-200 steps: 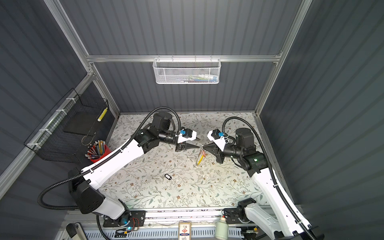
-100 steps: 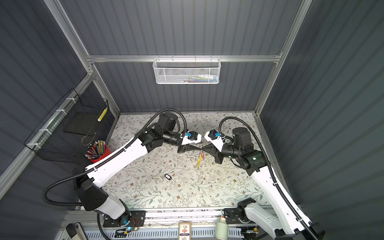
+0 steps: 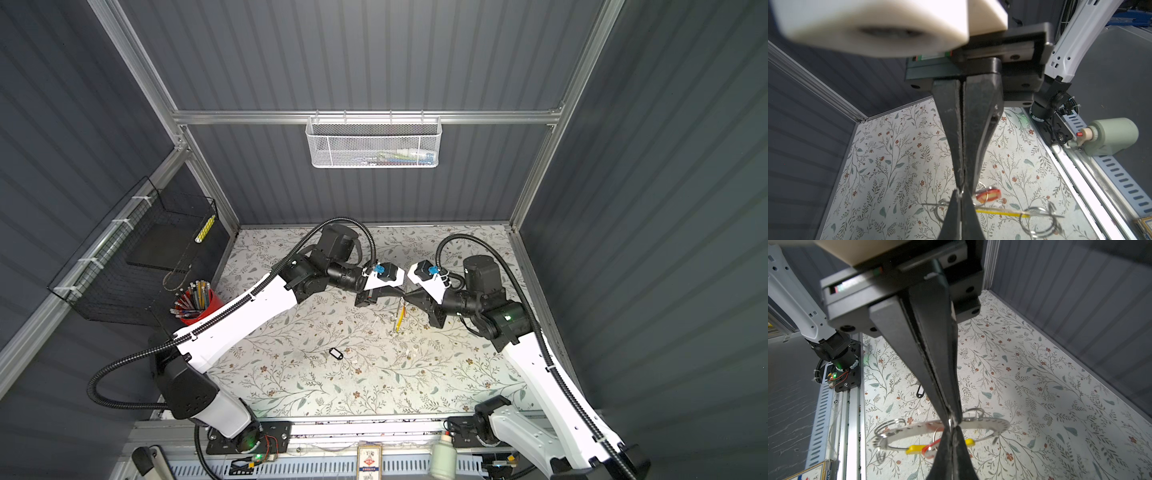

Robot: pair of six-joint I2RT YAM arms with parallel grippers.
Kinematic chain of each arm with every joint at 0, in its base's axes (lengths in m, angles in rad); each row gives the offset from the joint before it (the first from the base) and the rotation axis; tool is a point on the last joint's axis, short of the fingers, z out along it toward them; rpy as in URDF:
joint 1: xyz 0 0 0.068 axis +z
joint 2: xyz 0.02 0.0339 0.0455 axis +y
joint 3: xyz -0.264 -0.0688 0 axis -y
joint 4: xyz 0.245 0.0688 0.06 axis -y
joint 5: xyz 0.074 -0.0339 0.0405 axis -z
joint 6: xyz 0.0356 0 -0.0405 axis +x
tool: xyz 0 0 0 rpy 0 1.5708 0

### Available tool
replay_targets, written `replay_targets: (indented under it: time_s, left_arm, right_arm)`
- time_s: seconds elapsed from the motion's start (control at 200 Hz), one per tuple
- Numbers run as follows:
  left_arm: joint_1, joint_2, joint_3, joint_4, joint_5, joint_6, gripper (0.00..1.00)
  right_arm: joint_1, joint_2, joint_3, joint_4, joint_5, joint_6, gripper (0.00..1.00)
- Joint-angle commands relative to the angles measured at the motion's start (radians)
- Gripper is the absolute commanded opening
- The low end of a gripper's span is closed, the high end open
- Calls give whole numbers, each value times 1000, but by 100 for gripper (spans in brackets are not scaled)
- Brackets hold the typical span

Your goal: Put the keys on the keyring

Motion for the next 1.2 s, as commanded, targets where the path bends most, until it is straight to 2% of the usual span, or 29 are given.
replay_targets:
  time_s: [0.0, 0.13, 0.335, 0.47, 0.79, 1.195]
  left_arm:
    - [-7, 6, 17, -17, 27, 6, 0]
    - [-1, -41, -57, 136, 44, -94, 0]
    - [5, -87, -145, 378, 66, -264, 0]
    - [4, -100, -190, 513, 65, -367, 0]
    - [4, -113, -280, 758, 34, -559, 0]
    - [4, -104, -321, 936, 18, -696, 0]
  right_arm:
    - [4, -37, -17, 82, 20, 10, 15]
    - [4, -107, -97, 166, 135, 6, 33]
    - [4, -234, -224, 303, 251, 53, 43]
    - [3, -274, -271, 363, 225, 85, 42]
    - [5, -237, -266, 465, 161, 137, 37]
    - [7, -176, -245, 493, 169, 162, 29]
